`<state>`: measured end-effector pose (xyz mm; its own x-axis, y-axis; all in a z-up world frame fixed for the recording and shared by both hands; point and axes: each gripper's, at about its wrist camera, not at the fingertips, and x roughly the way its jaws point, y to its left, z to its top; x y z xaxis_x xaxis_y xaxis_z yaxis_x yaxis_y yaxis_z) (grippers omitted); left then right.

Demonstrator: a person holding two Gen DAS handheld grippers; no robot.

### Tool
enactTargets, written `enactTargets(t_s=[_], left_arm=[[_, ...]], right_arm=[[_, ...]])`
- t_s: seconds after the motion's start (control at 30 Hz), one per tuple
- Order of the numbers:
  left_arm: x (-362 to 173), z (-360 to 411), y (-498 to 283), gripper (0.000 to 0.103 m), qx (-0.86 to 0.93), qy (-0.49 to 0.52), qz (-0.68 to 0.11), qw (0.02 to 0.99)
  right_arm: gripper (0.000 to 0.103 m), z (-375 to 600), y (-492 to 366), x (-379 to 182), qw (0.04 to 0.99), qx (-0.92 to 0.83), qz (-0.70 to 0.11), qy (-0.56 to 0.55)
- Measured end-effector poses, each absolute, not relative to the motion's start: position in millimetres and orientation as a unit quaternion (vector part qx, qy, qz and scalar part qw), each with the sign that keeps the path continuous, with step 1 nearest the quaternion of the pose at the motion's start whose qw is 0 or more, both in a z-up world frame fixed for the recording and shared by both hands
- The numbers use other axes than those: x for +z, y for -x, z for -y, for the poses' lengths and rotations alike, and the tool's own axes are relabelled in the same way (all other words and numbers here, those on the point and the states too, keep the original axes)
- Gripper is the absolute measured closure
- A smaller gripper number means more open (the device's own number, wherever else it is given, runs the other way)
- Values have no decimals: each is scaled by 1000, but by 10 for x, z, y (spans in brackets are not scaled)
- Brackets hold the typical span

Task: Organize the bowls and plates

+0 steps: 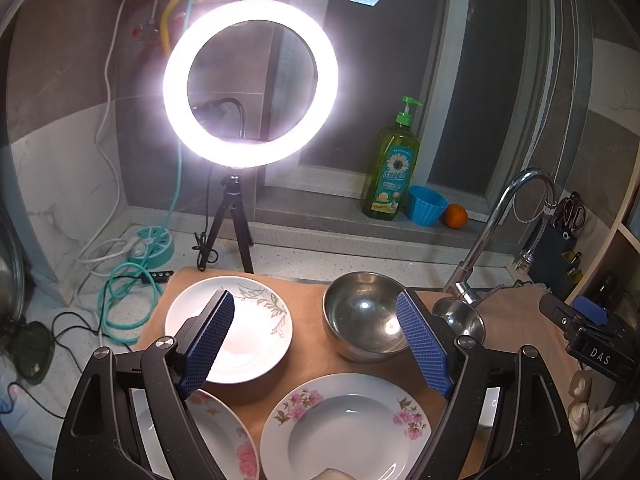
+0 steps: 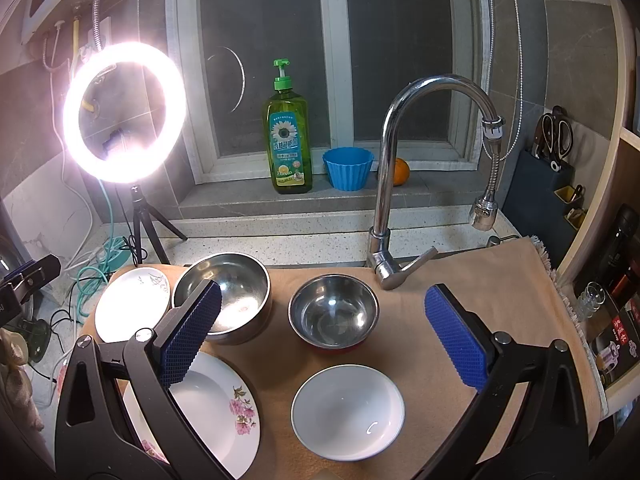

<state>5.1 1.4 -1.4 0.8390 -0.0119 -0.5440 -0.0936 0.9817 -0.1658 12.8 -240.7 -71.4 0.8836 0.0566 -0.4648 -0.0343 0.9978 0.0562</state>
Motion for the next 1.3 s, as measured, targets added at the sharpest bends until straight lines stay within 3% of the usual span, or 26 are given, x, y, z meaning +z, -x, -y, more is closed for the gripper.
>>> enactTargets(t_s=[0.47, 0.7, 0.83, 1.03, 1.3], left_arm=[[-46, -22, -41, 19, 19, 94, -286, 953], [-90, -50, -23, 20, 18, 94, -293, 951], [-133, -92, -14, 20, 16, 99, -301, 948], [-242, -209, -5, 25, 14, 118, -322, 939], [-426, -307, -5, 42, -2, 131, -357, 925]], right_arm=[[0, 2369, -146, -782, 970, 29, -241, -26], [0, 2363, -164, -823, 956, 26, -293, 5], [0, 2353, -184, -826, 964, 19, -262, 37], [0, 2330, -195, -885, 967, 31, -251, 25], [13, 2284, -218, -1055, 947, 70, -315, 5]])
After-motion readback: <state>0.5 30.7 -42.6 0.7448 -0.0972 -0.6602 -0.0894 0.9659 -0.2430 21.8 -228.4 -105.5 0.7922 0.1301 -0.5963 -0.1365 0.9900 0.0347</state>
